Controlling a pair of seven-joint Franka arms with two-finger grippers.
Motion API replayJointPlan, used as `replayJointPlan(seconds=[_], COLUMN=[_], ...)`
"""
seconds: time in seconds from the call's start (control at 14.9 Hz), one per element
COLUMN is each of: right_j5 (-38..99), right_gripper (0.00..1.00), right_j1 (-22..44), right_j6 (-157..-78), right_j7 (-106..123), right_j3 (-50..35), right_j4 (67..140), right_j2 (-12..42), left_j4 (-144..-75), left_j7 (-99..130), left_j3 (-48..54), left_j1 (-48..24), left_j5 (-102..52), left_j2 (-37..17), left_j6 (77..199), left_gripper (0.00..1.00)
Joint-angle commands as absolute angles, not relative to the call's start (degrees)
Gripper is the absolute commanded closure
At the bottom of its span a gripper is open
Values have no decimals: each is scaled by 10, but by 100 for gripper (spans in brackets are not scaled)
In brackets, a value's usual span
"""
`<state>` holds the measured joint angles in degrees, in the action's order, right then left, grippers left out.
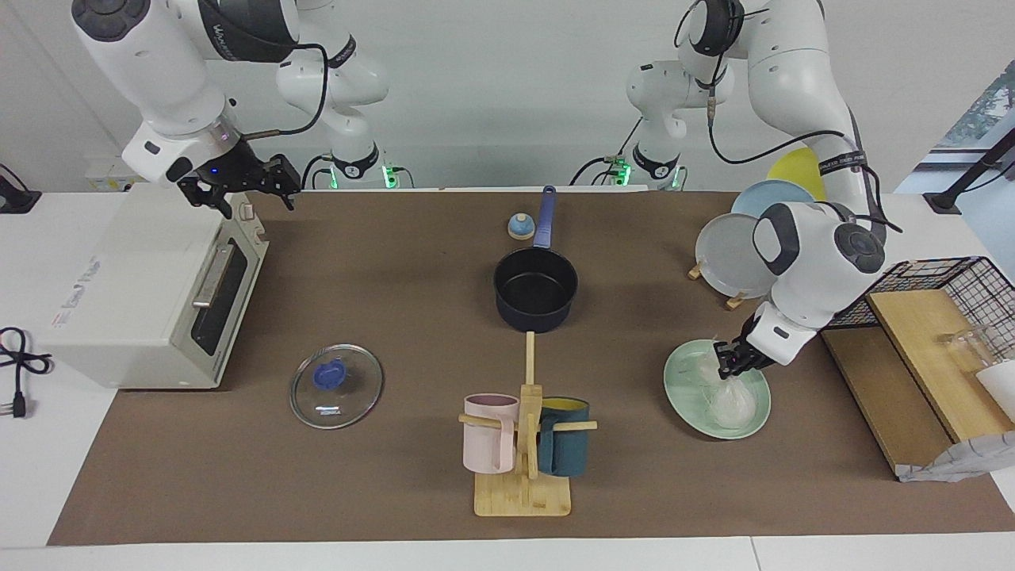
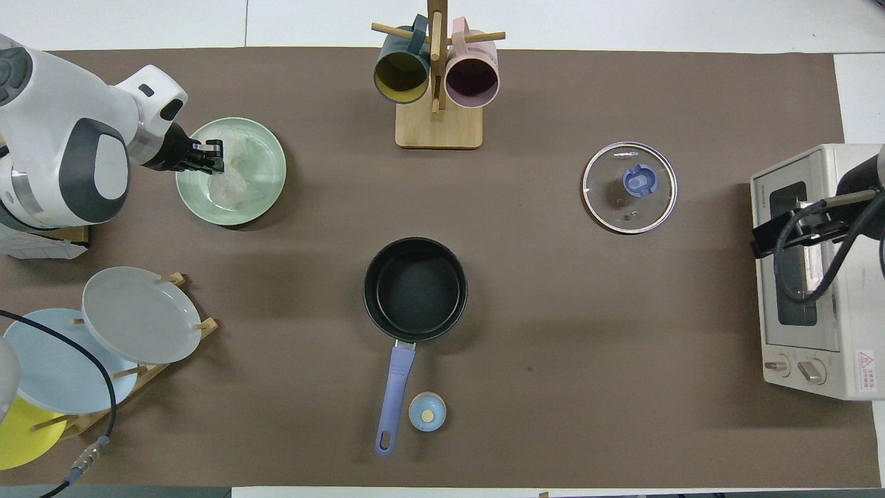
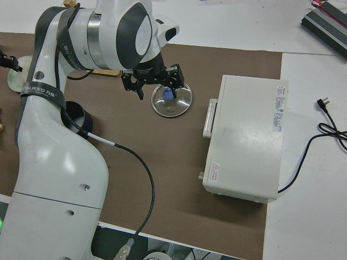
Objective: Transfer vermicelli from pot to plate
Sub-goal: 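Open the left gripper over the plate and withdraw it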
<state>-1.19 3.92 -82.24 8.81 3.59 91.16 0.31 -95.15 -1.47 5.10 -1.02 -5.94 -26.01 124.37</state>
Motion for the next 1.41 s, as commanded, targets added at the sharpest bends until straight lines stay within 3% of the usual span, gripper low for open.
replayJointPlan(seconds=[0.0, 0.2, 0.74, 1.07, 1.34], right_j5=[-15, -11, -7, -8, -11], right_gripper=[0, 0, 0, 0, 0], right_j1=[18, 5, 6, 10, 11], right_j6=[-847, -857, -868, -863, -867], right_j7=[82, 81, 81, 81, 81], right_j3=[28, 25, 26, 25, 24], right_j4=[931, 922, 914, 913, 913], right_j2=[-7, 2, 0, -1, -1], left_j4=[-956, -944, -946, -1010, -973], left_j7=[-27, -12, 72, 75, 76], left_j3=[54, 47, 48, 48, 47], left_j1=[-7, -6, -12, -23, -27], left_j5=[-51, -51, -9, -9, -11], left_j2=[-254, -210, -1, 40, 29], left_j6=[1253, 1189, 945, 943, 902], left_gripper=[0, 0, 0, 0, 0])
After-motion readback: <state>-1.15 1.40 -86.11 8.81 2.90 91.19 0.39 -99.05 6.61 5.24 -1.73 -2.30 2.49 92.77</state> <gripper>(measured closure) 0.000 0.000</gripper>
